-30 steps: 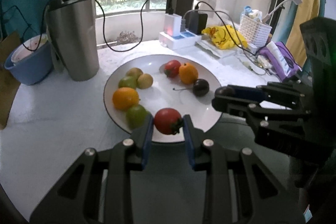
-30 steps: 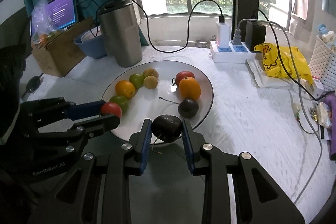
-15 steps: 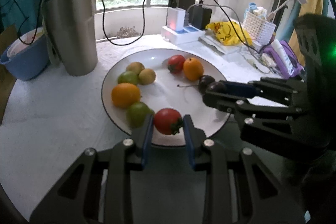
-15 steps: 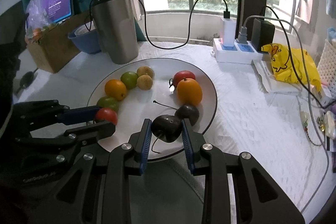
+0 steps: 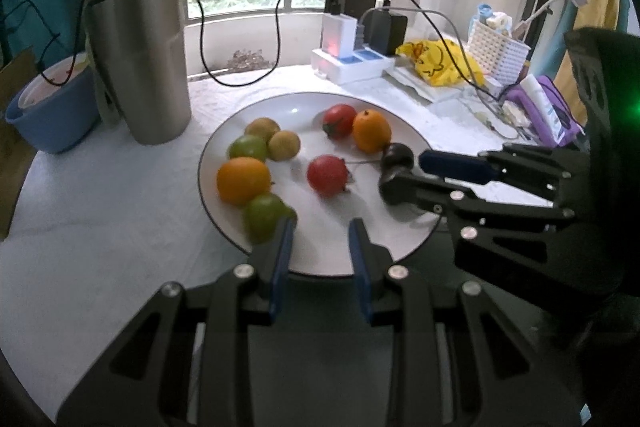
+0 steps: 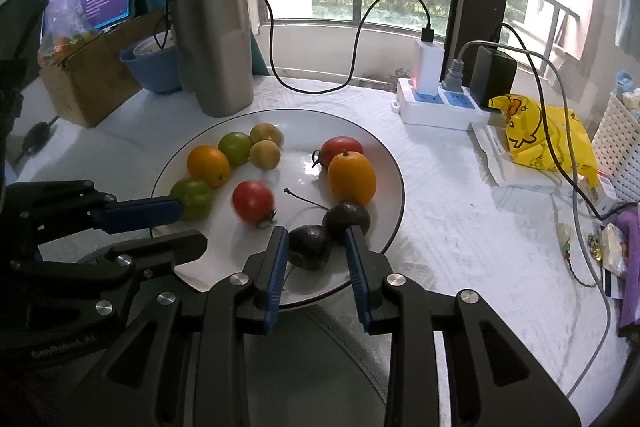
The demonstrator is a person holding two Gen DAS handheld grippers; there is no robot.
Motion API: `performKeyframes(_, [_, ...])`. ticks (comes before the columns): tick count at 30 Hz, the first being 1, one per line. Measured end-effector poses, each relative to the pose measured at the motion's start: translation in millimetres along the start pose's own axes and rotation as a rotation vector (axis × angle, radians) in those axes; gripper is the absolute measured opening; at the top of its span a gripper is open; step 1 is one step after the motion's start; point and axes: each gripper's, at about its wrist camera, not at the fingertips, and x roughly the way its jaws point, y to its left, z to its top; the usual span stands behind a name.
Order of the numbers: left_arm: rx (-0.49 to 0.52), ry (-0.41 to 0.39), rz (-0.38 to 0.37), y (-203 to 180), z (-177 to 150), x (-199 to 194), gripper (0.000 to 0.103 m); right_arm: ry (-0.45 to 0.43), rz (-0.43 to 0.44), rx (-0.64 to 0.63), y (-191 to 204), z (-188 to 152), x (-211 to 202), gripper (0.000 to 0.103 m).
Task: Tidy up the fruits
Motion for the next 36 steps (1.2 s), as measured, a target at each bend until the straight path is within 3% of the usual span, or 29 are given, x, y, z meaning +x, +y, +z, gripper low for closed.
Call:
performKeyframes(26, [-0.045, -0.071, 0.014, -4, -20, -61, 0.031, -0.035, -0.004, 0.022, 18, -11, -55, 0.032])
performKeyframes(28, [-0.046, -0.075, 0.018, -5, -23, -66, 0.034, -0.043, -0.006, 0.023, 20, -12, -62, 0.032])
performKeyframes(30, [-0.053, -0.084, 0.024, -5, -26, -74, 0.046, -0.051, -0.007, 0.024, 23, -14, -69, 0.033])
performKeyframes(36, [-0.068, -0.128, 0.046, -9, -35, -102, 0.047, -0.074, -0.024, 0.022, 31, -20, -93, 0.038])
